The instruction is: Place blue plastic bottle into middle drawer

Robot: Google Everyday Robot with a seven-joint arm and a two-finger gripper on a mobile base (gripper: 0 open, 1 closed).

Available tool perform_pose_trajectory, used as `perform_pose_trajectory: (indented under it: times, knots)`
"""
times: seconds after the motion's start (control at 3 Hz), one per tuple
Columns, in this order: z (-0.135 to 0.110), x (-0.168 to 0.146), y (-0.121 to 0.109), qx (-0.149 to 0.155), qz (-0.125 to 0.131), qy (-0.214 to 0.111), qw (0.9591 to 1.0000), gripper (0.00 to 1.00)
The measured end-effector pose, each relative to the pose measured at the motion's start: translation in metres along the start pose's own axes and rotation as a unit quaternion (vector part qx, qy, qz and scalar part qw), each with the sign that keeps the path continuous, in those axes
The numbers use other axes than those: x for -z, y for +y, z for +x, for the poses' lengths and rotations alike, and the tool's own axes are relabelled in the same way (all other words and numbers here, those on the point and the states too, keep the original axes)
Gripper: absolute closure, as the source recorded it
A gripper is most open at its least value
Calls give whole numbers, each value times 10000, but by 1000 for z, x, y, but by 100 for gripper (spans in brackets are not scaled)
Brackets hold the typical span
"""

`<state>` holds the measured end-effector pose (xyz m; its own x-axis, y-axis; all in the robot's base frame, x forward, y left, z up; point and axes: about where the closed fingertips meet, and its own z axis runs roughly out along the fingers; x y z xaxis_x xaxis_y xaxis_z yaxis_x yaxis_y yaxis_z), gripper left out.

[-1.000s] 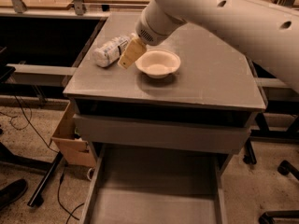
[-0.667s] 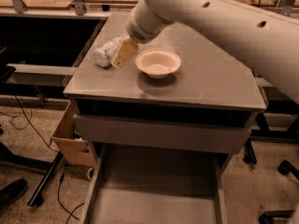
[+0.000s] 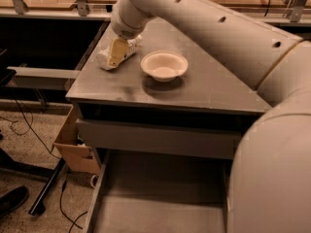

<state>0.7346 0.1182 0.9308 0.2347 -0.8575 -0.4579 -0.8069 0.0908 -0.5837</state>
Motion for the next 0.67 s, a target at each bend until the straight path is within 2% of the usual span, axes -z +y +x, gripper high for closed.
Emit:
perform_pose_trajectory:
  times: [0.33, 0.67]
  knots:
    - [-7, -24, -12, 746, -209, 175, 9968, 0]
    - [8, -41, -26, 1141, -328, 633, 9909, 0]
